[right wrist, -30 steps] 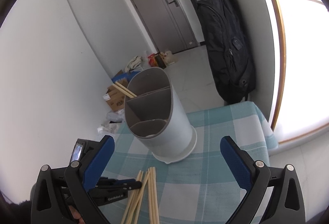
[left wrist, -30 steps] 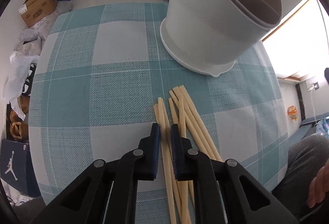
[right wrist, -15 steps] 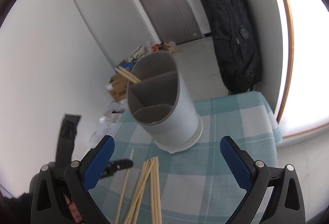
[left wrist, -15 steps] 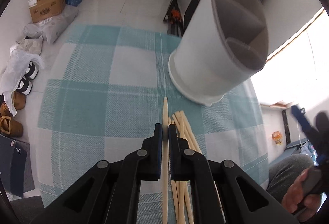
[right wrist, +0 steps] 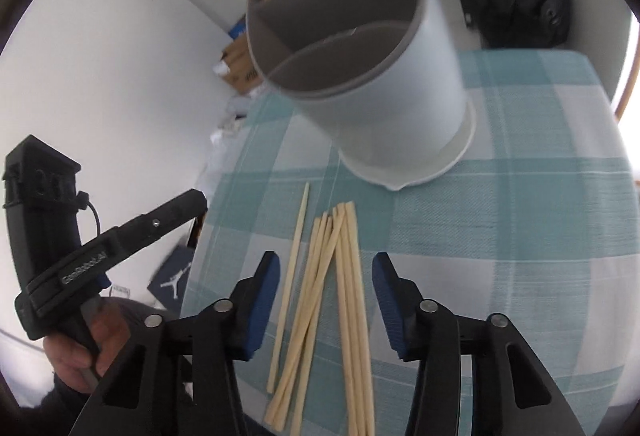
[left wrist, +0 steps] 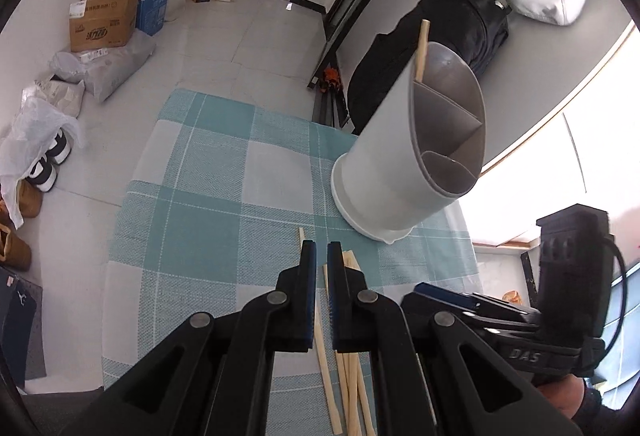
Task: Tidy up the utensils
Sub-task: 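Close the right gripper on chopsticks while the left gripper holds its chopstick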
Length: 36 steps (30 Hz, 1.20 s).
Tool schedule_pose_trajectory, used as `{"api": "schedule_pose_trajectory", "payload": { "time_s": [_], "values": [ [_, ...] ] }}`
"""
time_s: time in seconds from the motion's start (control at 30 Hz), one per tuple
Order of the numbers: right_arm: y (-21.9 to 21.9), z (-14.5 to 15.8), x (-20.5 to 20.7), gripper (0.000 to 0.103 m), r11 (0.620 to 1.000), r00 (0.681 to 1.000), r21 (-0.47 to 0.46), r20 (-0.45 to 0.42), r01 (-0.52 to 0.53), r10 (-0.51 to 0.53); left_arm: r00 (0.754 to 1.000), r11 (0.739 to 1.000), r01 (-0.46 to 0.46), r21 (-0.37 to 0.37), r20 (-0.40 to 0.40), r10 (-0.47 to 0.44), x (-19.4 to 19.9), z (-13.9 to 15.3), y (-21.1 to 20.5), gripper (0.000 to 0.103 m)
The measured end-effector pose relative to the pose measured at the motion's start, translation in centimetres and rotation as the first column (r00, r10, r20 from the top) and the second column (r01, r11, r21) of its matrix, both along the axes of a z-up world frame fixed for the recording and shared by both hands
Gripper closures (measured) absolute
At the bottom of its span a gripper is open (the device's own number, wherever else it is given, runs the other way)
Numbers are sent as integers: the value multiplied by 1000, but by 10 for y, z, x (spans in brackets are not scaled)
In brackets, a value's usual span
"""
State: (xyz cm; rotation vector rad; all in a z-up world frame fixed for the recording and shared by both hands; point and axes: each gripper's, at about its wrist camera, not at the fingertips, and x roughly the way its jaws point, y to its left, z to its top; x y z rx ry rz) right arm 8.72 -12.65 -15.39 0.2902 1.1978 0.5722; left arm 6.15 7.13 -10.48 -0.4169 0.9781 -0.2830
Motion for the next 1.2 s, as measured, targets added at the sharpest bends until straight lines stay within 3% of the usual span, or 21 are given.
{"api": "schedule_pose_trajectory", "payload": {
  "time_s": [0.13,0.23,0.4,0.47,0.57,0.7,0.83,1.0,1.1,1.2],
  "values": [
    [22,-16,14,59,996,997,-86,-70,-12,6,999,999,-31,-13,-27,31,2,0,8,102],
    [36,-22,22,68,988,996,-152,-94,-14,0,998,999,-38,-8,-58,38,4,-2,13,101],
    [65,-20,18,74,946,998,-320,-65,-44,24,996,997,-70,-27,-64,68,1,-2,25,90],
    [75,-19,16,83,916,999,-397,-36,-52,41,995,996,-86,-27,-60,84,1,-1,30,85],
    [80,-18,15,87,902,999,-430,-17,-41,38,993,994,-102,-30,-56,101,1,-1,36,85],
    [74,-9,9,98,922,1000,-388,30,17,-6,990,992,-120,-41,-78,117,3,-6,42,85],
    [55,3,8,98,946,996,-317,78,70,-47,989,994,-110,-6,-95,109,4,-12,40,85],
    [12,17,0,98,980,987,-134,76,149,-140,987,998,-62,21,-144,64,8,-23,25,85],
    [-13,29,-8,98,981,977,-50,108,188,-182,986,999,-20,42,-165,27,11,-26,10,84],
    [-33,37,-16,98,977,969,7,130,211,-210,984,997,25,76,-178,-11,16,-28,-7,73]
  ]
}}
